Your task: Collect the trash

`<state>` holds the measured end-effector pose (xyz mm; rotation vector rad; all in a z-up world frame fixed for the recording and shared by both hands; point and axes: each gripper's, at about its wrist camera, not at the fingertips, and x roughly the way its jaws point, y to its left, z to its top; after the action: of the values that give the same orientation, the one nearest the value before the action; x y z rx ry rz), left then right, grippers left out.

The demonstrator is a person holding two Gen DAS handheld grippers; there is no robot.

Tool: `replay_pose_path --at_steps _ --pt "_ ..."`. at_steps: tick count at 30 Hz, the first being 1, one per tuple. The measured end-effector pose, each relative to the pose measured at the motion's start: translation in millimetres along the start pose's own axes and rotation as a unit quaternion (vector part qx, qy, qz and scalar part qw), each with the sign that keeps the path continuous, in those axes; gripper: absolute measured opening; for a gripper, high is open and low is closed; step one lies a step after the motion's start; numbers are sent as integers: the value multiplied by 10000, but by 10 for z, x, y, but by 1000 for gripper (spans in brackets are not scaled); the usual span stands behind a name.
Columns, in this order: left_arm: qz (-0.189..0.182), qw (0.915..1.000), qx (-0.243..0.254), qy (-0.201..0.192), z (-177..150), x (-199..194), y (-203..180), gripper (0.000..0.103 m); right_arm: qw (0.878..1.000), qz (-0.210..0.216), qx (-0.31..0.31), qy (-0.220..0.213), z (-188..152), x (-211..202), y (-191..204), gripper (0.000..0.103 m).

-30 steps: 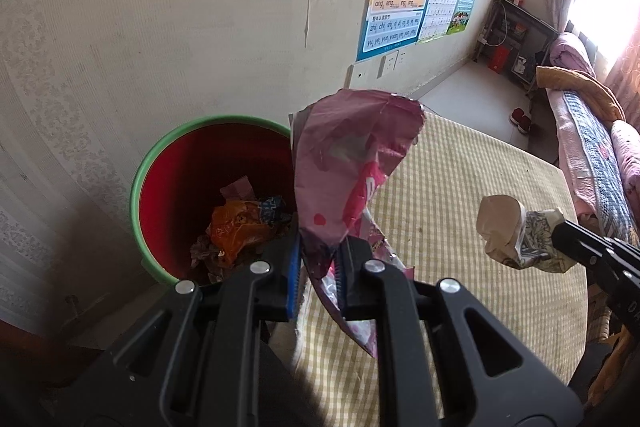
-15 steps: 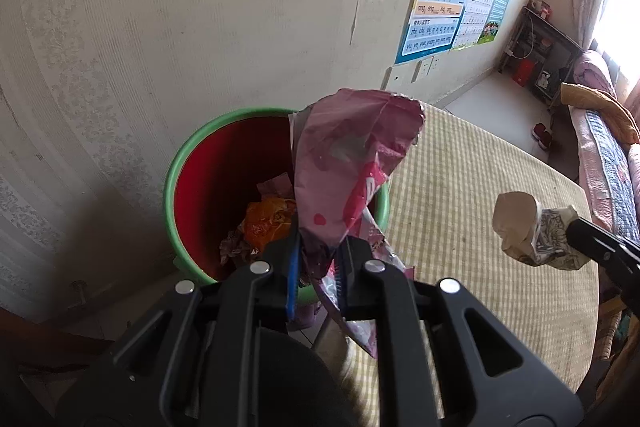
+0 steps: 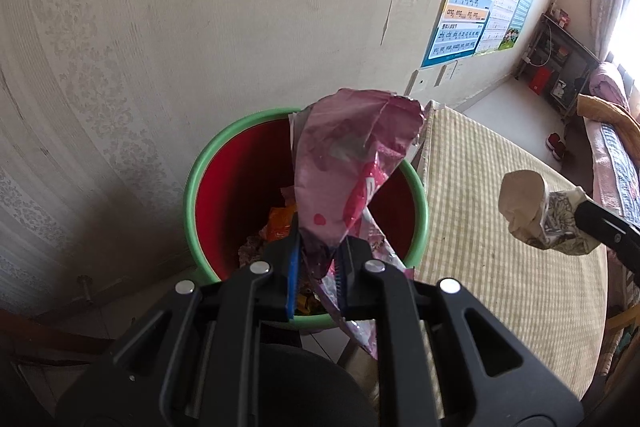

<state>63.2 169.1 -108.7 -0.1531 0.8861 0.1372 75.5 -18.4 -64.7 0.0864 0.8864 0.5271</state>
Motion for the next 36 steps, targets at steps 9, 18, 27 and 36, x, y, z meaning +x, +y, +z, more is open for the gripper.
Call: replay_pose_path --at_steps 9,18,27,36 --pt "113 9998 -100 151 134 248 114 14 9992 -1 -336 205 180 347 204 5" --pt "287 9985 -418 213 193 395 252 37 9987 145 -393 286 432 630 428 16" --pt "87 9985 -292 -454 185 -87 32 74 9980 173 6 -608 350 -39 140 61" --pt "-127 9817 171 -1893 229 -1012 -860 98 9779 -915 197 -1869 -112 -1250 -393 97"
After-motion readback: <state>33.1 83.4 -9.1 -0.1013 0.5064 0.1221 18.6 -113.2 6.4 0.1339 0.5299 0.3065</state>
